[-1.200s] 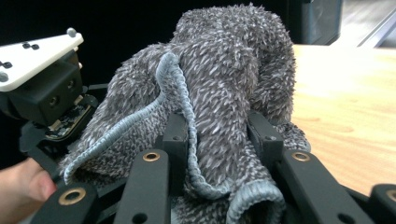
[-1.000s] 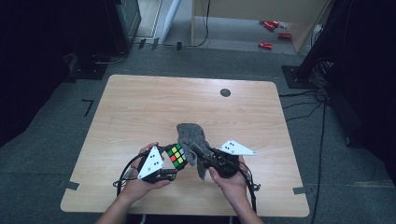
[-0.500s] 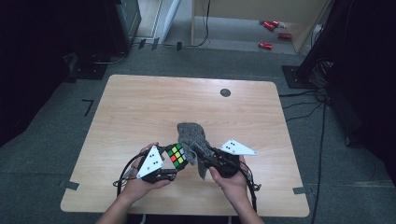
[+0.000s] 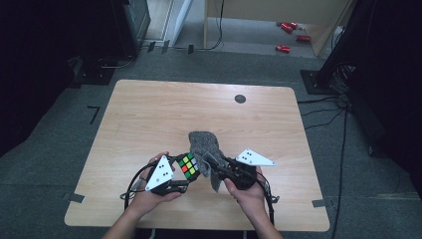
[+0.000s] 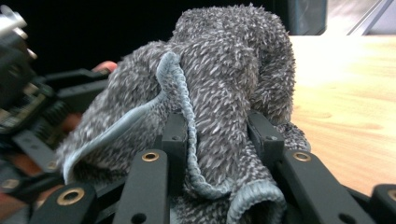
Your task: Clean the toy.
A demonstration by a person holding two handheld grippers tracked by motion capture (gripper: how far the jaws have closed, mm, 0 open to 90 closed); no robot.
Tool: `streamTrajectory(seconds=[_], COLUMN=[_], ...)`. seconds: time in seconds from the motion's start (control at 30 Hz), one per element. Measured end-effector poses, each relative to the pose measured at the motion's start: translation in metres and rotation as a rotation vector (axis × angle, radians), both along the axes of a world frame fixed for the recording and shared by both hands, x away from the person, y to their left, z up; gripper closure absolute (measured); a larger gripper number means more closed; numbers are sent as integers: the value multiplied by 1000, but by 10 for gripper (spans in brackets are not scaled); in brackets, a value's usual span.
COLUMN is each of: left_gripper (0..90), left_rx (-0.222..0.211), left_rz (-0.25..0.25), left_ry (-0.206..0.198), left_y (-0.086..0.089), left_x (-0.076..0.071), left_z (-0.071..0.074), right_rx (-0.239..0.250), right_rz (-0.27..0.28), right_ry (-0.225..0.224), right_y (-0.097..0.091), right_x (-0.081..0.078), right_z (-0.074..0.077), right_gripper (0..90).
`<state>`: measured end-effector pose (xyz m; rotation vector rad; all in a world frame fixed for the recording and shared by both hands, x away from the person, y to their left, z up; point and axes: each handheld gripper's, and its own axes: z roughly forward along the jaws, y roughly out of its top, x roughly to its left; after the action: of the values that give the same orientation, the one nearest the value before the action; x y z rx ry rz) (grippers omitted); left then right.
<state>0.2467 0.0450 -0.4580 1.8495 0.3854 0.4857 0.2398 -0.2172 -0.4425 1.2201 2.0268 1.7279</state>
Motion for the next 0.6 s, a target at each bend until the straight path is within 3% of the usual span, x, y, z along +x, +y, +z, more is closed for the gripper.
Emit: streamTrajectory(seconds=[0.1,0.13,0.2,0.27,0.37,0.43,0.6], left_gripper=[347,347,347,347,347,347,347], left_rx=[25,28,33,18,-3,-7,23], left_rz=[1,0,5,-1,0,0,-15], left_ry=[1,-1,-7,-11,-4,-1,-1], left_y=[-2,-3,-3,-1,1,2,-1], left_x=[1,0,-1,-2,-1,0,0], left_z=[-2,-3,-2,0,2,2,-1], right_rx=[29,-1,-22,-13,-22,-13,0], right_rz=[38,50,40,31,-15,-18,46], right_ry=[-27,-68,-81,-63,5,10,-81], right_y=[4,12,14,12,2,0,13], right_x=[-5,-10,-11,-8,2,2,-11], right_z=[8,14,15,11,-3,-4,14], right_gripper=[658,658,657,656,657,658,656])
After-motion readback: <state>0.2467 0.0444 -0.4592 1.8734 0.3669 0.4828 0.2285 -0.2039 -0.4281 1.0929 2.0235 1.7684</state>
